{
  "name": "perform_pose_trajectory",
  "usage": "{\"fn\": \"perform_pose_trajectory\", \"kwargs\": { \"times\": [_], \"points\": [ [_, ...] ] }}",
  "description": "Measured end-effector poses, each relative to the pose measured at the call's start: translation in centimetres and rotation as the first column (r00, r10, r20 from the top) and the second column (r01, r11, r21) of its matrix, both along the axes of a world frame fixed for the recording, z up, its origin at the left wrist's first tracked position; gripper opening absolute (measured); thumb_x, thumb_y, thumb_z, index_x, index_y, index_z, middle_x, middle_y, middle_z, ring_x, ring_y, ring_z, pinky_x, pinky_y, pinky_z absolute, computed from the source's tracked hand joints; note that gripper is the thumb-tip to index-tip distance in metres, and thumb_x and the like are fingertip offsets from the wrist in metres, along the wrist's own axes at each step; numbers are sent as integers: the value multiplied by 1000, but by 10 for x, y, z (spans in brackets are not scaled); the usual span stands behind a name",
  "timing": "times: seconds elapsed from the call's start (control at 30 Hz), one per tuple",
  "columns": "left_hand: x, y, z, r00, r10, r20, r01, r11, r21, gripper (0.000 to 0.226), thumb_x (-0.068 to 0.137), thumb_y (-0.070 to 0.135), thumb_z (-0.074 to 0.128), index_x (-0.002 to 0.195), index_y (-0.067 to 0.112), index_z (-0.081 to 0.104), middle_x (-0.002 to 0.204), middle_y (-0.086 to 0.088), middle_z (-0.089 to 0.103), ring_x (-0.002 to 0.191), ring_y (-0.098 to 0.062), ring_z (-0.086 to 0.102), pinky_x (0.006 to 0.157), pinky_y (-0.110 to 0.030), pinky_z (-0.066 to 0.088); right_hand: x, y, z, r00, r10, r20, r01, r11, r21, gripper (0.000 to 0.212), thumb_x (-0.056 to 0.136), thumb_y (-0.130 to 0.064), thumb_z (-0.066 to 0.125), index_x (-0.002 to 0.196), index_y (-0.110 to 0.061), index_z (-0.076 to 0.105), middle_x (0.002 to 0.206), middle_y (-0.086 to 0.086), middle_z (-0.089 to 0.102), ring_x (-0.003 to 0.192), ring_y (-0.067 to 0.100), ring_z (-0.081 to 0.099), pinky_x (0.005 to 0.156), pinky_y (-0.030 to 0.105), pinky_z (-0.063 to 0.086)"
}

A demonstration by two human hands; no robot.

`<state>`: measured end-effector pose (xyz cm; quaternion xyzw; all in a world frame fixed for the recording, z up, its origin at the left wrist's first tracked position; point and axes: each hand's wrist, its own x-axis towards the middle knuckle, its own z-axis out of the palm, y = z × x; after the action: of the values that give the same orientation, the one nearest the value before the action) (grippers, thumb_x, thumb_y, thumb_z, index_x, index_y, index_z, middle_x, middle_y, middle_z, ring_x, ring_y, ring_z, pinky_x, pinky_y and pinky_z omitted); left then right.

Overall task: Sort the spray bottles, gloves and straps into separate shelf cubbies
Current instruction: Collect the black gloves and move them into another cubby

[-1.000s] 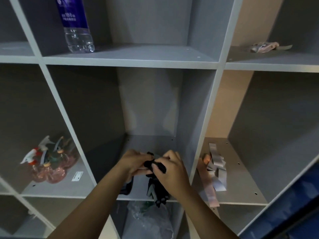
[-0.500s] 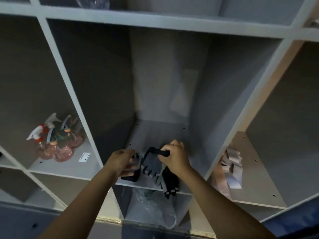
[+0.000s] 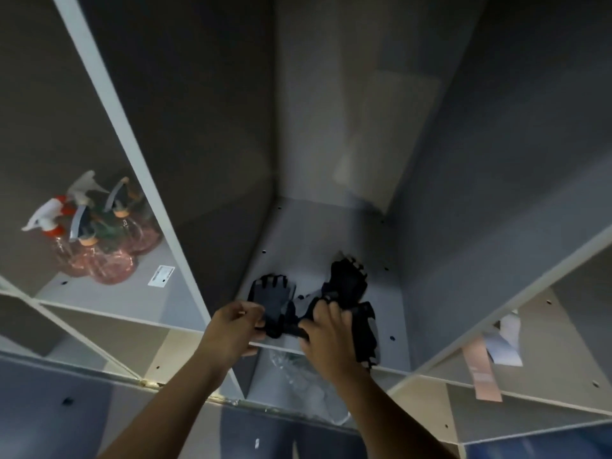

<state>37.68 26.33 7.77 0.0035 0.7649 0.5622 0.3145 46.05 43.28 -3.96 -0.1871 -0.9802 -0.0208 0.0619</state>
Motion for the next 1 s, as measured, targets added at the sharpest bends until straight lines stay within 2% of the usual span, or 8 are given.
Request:
{"fn": "perform_pose_trajectory", "kwargs": {
  "times": [0.17,0.27,0.43,0.53,0.6,0.7,0.8,1.0],
  "points": [
    [8,2,-8,1000,-29,6,29,1000,-9,18,101,18,52,103,8,66,87,-8,71,80,-22,70,71,-35,54,18,-2,-9,998,47,-47,-49,998,-27,24,67,-46,73,87,-33,73,101,4,50,94,31,49,78,42,34],
    [11,4,-10,998,-58,22,59,998,-23,18,100,18,52,104,9,66,89,-9,72,83,-24,69,69,-33,51,22,-2,-2,980,-12,-198,-12,993,-120,20,69,-43,68,86,-33,72,93,-2,45,88,25,50,72,36,30],
    [8,17,-4,997,-67,-47,67,998,2,17,100,13,50,101,11,67,96,-9,73,88,-25,71,72,-34,53,-13,21,47,795,-301,-527,118,928,-352,11,75,-40,71,81,-31,74,86,-2,41,84,25,46,72,39,40],
    [1,24,-3,992,-52,-118,56,998,28,19,98,12,52,95,16,70,87,-9,73,81,-25,70,72,-37,55,-23,27,71,759,-271,-592,128,953,-273,13,77,-37,74,89,-34,73,89,2,44,86,27,47,72,41,38],
    [-3,27,-6,983,-60,-171,65,998,25,21,95,14,55,87,24,72,76,-3,72,75,-23,68,71,-39,54,-19,20,66,864,-151,-479,87,984,-153,21,76,-41,72,97,-36,72,95,4,47,90,29,48,74,41,37],
    [-3,37,-13,967,-101,-232,101,995,-10,19,95,14,57,89,24,71,69,2,68,66,-18,63,66,-29,50,-11,11,38,978,-42,-204,35,999,-35,25,71,-47,74,94,-36,72,102,5,49,93,30,49,75,41,36],
    [-2,45,-21,952,-147,-268,137,989,-59,20,95,12,57,90,27,69,73,4,71,64,-13,64,61,-22,48,-4,10,18,997,-47,-61,46,999,-22,25,67,-51,74,84,-34,72,98,4,51,91,29,49,73,42,38],
    [1,50,-41,930,-254,-265,229,966,-121,17,93,12,58,93,23,71,81,3,73,81,-14,69,76,-30,54,13,9,6,999,6,37,-4,999,-47,36,63,-59,63,90,-36,71,103,5,55,92,28,52,73,41,40]
  ]
}}
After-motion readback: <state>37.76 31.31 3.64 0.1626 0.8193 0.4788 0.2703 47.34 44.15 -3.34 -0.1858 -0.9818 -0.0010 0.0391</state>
